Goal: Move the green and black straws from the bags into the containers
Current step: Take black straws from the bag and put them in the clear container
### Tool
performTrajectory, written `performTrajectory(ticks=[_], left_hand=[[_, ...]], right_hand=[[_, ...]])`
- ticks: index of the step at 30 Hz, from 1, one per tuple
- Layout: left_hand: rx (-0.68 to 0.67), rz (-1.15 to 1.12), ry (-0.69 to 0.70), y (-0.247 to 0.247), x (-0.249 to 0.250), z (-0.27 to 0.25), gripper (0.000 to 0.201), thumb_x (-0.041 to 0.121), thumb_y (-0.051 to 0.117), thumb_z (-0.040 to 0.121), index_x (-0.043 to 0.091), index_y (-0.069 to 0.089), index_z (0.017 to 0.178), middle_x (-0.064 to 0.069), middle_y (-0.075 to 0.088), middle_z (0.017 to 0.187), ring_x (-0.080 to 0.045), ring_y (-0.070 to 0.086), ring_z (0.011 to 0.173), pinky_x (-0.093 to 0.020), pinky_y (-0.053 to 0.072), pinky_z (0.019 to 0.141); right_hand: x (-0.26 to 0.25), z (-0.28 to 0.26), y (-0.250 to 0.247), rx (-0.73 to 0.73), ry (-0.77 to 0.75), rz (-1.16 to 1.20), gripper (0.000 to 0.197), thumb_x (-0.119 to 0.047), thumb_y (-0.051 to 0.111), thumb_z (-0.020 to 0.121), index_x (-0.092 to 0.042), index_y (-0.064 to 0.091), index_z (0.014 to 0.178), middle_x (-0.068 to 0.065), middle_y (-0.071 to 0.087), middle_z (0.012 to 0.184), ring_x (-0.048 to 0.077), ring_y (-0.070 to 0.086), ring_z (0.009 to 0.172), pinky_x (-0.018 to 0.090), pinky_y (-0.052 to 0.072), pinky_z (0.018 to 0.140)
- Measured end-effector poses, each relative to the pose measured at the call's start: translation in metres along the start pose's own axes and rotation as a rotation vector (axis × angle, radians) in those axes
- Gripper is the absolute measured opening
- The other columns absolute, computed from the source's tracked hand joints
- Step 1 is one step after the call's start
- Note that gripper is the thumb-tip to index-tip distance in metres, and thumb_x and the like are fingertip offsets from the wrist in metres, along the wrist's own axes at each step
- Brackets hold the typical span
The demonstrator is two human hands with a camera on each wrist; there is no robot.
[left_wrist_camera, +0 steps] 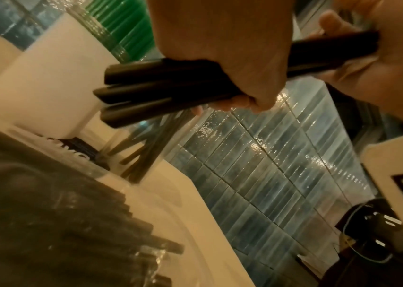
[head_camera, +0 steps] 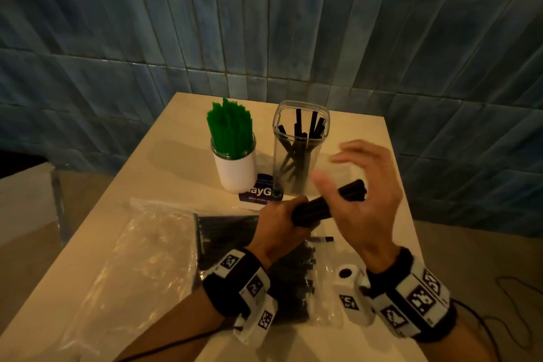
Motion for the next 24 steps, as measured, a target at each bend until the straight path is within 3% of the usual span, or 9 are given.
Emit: performTrajectory(ticks=[2, 4, 6, 8, 11, 14, 17, 21, 24], left_hand=[[0.034, -0.031, 0.003, -0.001, 0.004, 0.006, 0.041, 0.042, 0.058, 0.077, 0.011, 0.066, 0.104, -0.005, 0.072, 0.091, -0.015, 0.067, 0.083, -0.035, 0.055, 0.079], [0.008, -0.044, 0.025, -0.001, 0.010, 0.011, 0.051, 0.049, 0.050, 0.076, 0.009, 0.065, 0.105, -0.006, 0.071, 0.089, -0.017, 0.067, 0.080, -0.035, 0.055, 0.076], [-0.060, -0.044, 0.059, 0.000, 0.019, 0.017, 0.056, 0.052, 0.048, 0.076, 0.009, 0.062, 0.109, -0.006, 0.070, 0.093, -0.016, 0.066, 0.081, -0.033, 0.056, 0.076], [-0.146, -0.013, 0.137, -0.004, 0.025, 0.026, 0.061, 0.055, 0.060, 0.074, 0.009, 0.056, 0.114, -0.005, 0.063, 0.105, -0.014, 0.060, 0.089, -0.032, 0.053, 0.077], [-0.106, -0.037, 0.140, -0.026, 0.025, 0.047, 0.073, 0.066, 0.060, 0.069, 0.017, 0.045, 0.121, -0.004, 0.037, 0.132, -0.013, 0.039, 0.117, -0.024, 0.038, 0.096], [0.183, -0.070, -0.057, -0.056, 0.014, 0.075, 0.066, 0.068, 0.047, 0.079, 0.025, 0.039, 0.127, -0.002, 0.021, 0.145, -0.014, 0.026, 0.130, -0.016, 0.022, 0.100], [0.208, 0.048, -0.125, -0.062, -0.009, 0.097, 0.049, 0.047, 0.059, 0.086, 0.017, 0.044, 0.122, -0.011, 0.038, 0.135, -0.021, 0.042, 0.120, -0.032, 0.038, 0.101], [0.227, 0.050, -0.017, -0.052, -0.026, 0.095, 0.024, 0.024, 0.068, 0.084, 0.010, 0.053, 0.096, -0.006, 0.061, 0.098, -0.017, 0.059, 0.086, -0.042, 0.053, 0.076], [0.256, 0.041, -0.033, -0.048, -0.024, 0.074, 0.018, 0.027, 0.070, 0.081, 0.021, 0.055, 0.088, -0.004, 0.057, 0.122, -0.022, 0.058, 0.107, -0.044, 0.052, 0.089]], right_hand=[[0.001, 0.004, 0.000, 0.135, 0.136, 0.184, 0.023, -0.048, 0.060, 0.083, -0.026, 0.059, 0.090, -0.005, 0.059, 0.098, 0.009, 0.057, 0.097, 0.019, 0.045, 0.088], [0.000, 0.007, 0.004, 0.149, 0.306, 0.394, 0.028, -0.058, 0.054, 0.083, -0.033, 0.059, 0.073, -0.012, 0.062, 0.072, 0.009, 0.061, 0.069, 0.018, 0.051, 0.070], [0.002, 0.011, 0.005, 0.151, 0.387, 0.440, 0.041, -0.065, 0.051, 0.079, -0.030, 0.056, 0.059, -0.011, 0.052, 0.050, 0.007, 0.051, 0.046, 0.019, 0.048, 0.053], [0.005, 0.023, 0.000, 0.174, 0.396, 0.479, 0.048, -0.067, 0.051, 0.077, -0.024, 0.050, 0.057, -0.010, 0.046, 0.044, 0.006, 0.044, 0.038, 0.020, 0.044, 0.044], [0.011, 0.054, -0.019, 0.314, 0.370, 0.481, 0.051, -0.064, 0.047, 0.082, -0.021, 0.048, 0.054, -0.010, 0.043, 0.038, 0.006, 0.041, 0.033, 0.021, 0.041, 0.041], [0.016, 0.085, -0.043, 0.524, 0.350, 0.482, 0.051, -0.040, 0.042, 0.095, -0.024, 0.043, 0.047, -0.009, 0.040, 0.035, 0.008, 0.040, 0.031, 0.024, 0.040, 0.041], [0.014, 0.110, -0.058, 0.648, 0.285, 0.501, 0.049, -0.030, 0.040, 0.096, -0.020, 0.038, 0.048, -0.008, 0.037, 0.038, 0.011, 0.037, 0.033, 0.026, 0.039, 0.043], [0.006, 0.130, -0.063, 0.712, 0.225, 0.525, 0.050, -0.023, 0.037, 0.100, -0.020, 0.041, 0.050, -0.005, 0.036, 0.041, 0.012, 0.037, 0.036, 0.027, 0.040, 0.044], [-0.001, 0.136, -0.058, 0.696, 0.191, 0.551, 0.050, -0.021, 0.037, 0.100, -0.019, 0.043, 0.050, -0.004, 0.037, 0.041, 0.012, 0.038, 0.035, 0.026, 0.041, 0.043]])
Point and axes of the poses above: each hand's wrist, its own z-axis towards the middle knuckle, its own y-axis out of the palm, x = y × z, the point moved 2 cm from there along z, towards the middle knuckle
